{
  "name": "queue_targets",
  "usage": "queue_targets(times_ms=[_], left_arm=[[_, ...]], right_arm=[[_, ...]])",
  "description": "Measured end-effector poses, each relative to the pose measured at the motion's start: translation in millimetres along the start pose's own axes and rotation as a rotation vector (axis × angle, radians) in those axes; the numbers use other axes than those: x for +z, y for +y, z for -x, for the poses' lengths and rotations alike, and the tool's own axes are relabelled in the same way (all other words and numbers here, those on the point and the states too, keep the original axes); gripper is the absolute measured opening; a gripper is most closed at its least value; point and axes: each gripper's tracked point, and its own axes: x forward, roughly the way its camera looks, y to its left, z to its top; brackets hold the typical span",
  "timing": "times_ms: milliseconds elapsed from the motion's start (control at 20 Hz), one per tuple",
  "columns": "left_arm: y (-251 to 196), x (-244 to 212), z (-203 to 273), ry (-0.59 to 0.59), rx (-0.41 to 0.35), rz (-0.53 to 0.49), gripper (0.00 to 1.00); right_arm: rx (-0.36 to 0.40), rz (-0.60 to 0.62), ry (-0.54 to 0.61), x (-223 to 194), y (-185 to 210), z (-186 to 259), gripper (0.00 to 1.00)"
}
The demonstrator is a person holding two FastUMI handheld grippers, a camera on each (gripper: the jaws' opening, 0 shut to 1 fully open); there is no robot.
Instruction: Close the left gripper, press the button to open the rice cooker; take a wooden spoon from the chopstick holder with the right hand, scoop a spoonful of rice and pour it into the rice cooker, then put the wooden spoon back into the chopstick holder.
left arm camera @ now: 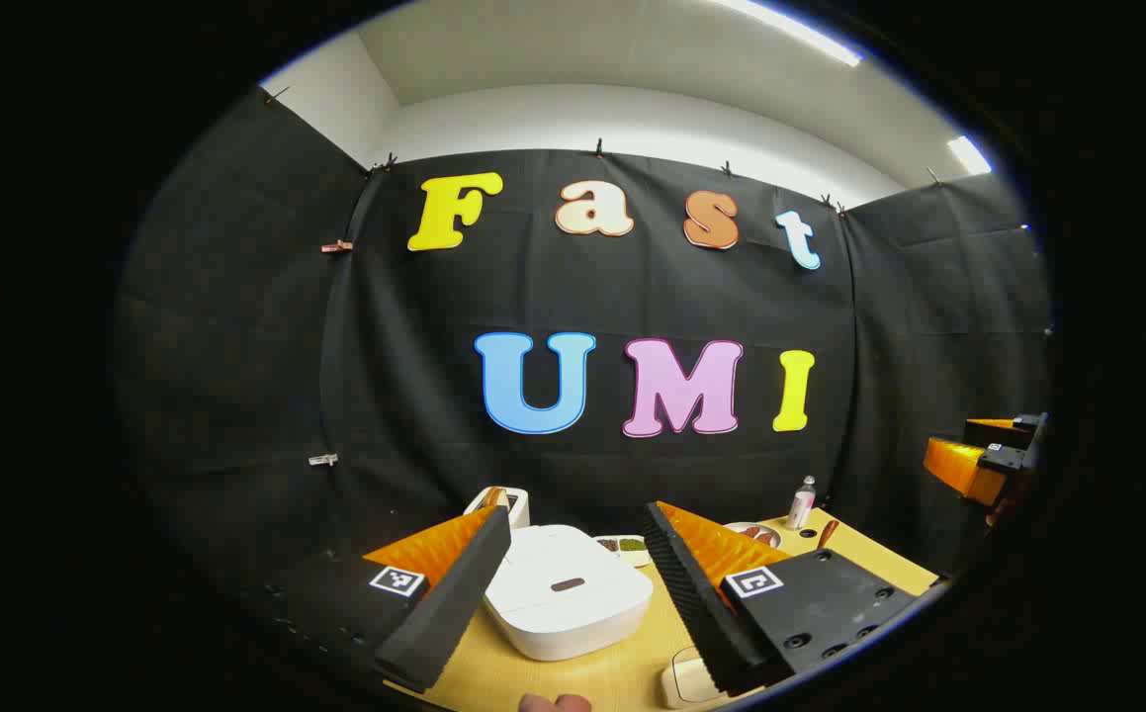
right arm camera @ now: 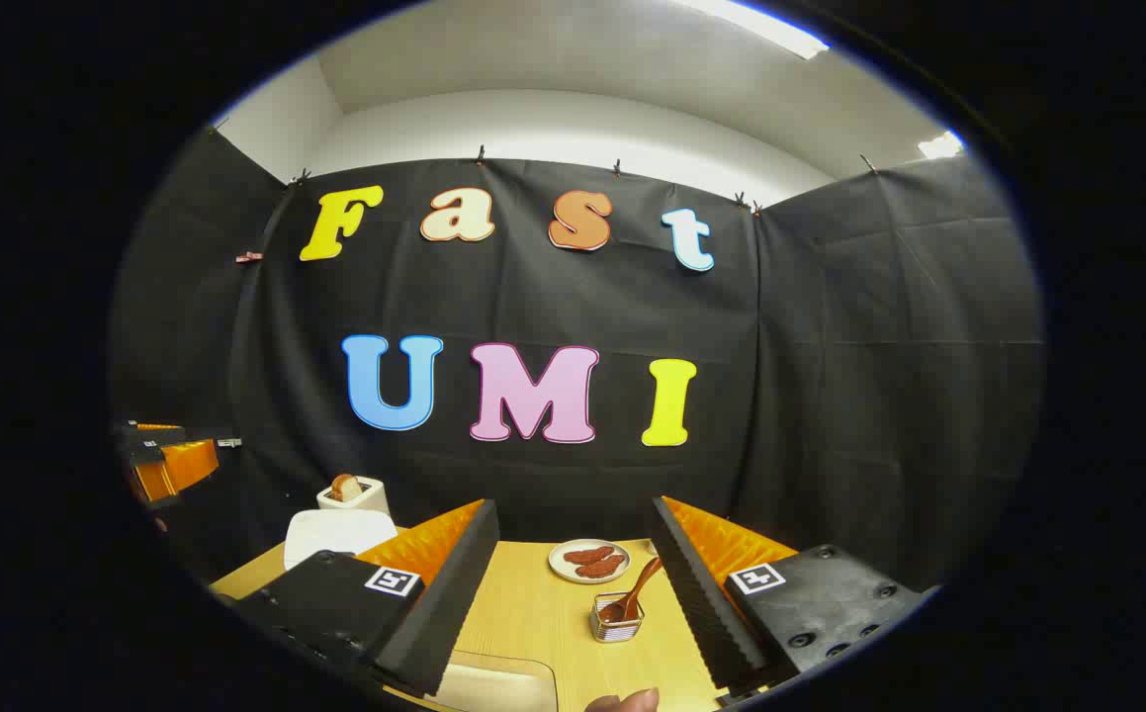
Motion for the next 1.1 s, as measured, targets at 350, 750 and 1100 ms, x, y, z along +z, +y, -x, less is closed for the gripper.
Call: queue_targets(times_ms=[350, 750, 1100], left_arm=[[1, -8, -2, 0.015, 0.003, 0.020, 0.94], [-3, -8, -1, 0.004, -0.007, 0.012, 0.94], [-4, -16, -14, 0.030, -0.036, -0.007, 0.55]], right_arm=[[0.001, -0.005, 0.018, -6, -1, -3, 0.97], [-0.009, -0.006, 0.030, -9, -1, -4, 0.97], [-0.013, -0.001, 0.041, -14, -2, -5, 0.97]])
